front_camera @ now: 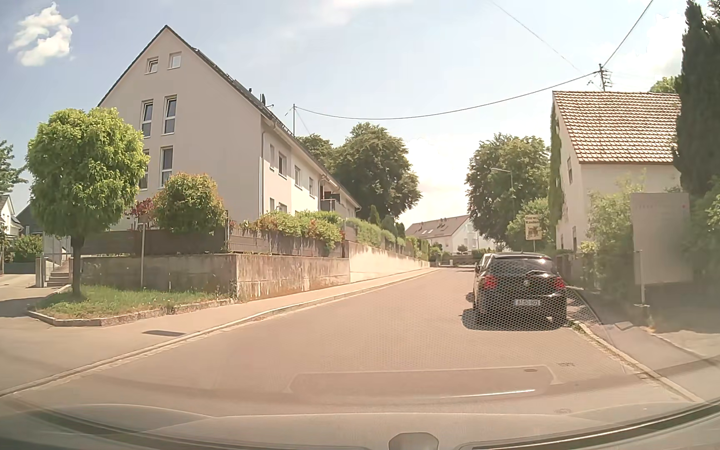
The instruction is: Follow the waypoints while adhering to traffic rules and regulations
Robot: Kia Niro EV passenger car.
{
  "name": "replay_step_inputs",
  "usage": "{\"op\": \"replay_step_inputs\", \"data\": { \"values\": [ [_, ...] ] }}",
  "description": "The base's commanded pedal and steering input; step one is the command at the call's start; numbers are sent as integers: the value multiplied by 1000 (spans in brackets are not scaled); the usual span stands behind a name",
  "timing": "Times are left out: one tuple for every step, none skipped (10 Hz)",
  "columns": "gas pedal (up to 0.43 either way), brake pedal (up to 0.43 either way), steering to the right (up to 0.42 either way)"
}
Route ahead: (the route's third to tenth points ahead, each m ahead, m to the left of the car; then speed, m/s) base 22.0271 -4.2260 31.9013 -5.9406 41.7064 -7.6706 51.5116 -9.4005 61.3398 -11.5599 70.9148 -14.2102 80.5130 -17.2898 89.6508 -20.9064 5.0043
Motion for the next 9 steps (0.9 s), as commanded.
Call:
{"op": "replay_step_inputs", "data": {
  "values": [
    [189, 0, -74],
    [189, 0, -66],
    [189, 0, -58],
    [189, 0, -48],
    [189, 0, -39],
    [189, 0, -21],
    [189, 0, -4],
    [197, 0, 18],
    [209, 0, 34]
  ]
}}
